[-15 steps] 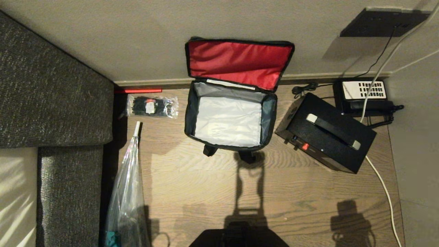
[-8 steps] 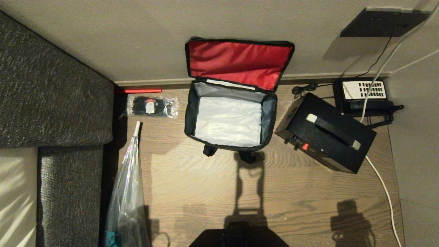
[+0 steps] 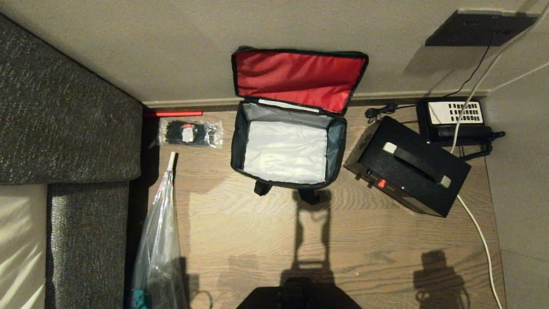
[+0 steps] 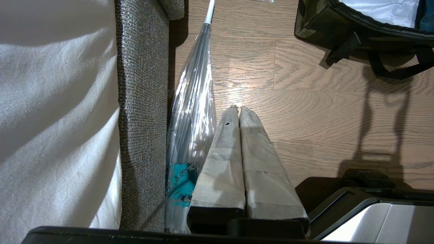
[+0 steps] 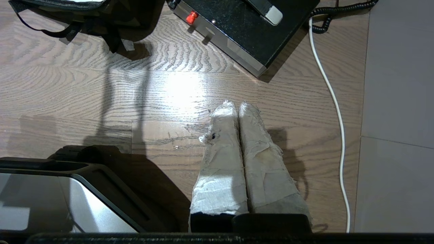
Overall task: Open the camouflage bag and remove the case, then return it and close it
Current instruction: Grip the handle again
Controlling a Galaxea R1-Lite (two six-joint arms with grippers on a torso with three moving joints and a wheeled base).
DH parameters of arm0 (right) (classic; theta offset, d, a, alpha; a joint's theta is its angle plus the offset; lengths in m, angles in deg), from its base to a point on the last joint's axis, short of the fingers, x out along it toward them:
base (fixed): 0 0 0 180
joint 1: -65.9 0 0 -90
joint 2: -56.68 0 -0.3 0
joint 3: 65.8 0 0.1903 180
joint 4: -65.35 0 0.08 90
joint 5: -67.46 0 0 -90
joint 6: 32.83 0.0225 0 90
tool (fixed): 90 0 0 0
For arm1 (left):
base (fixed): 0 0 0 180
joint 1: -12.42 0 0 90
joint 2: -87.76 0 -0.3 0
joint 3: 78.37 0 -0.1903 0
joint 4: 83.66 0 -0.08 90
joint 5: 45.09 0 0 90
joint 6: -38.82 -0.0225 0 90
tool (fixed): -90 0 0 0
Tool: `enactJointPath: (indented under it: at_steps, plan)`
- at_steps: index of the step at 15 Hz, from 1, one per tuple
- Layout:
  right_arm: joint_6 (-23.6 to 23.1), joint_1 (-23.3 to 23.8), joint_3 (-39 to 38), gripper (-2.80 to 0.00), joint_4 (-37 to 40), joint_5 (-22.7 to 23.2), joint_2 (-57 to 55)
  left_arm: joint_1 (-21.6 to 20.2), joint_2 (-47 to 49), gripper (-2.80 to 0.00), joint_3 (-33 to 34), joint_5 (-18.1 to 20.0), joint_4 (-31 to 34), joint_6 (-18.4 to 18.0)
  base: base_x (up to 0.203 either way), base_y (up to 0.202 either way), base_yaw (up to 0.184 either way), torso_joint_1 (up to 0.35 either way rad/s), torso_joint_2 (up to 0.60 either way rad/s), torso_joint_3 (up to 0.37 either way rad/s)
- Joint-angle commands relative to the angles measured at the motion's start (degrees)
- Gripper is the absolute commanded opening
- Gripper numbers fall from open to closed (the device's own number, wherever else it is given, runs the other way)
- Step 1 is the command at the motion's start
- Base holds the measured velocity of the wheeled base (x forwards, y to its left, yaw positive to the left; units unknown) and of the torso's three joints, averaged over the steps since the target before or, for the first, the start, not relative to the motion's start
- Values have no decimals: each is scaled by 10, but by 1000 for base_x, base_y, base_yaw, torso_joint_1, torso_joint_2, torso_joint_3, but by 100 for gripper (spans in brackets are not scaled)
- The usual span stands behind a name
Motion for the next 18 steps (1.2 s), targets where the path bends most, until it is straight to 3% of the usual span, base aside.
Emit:
enactJointPath:
  at_steps: [1, 18]
  plan:
    - [0, 0, 0, -280, 0, 0, 0, 0, -1, -280, 2, 0, 0, 1, 0, 0, 0, 0, 0, 0]
    - [0, 0, 0, -280, 0, 1, 0, 0, -1, -280, 2, 0, 0, 0, 0, 0, 0, 0, 0, 0]
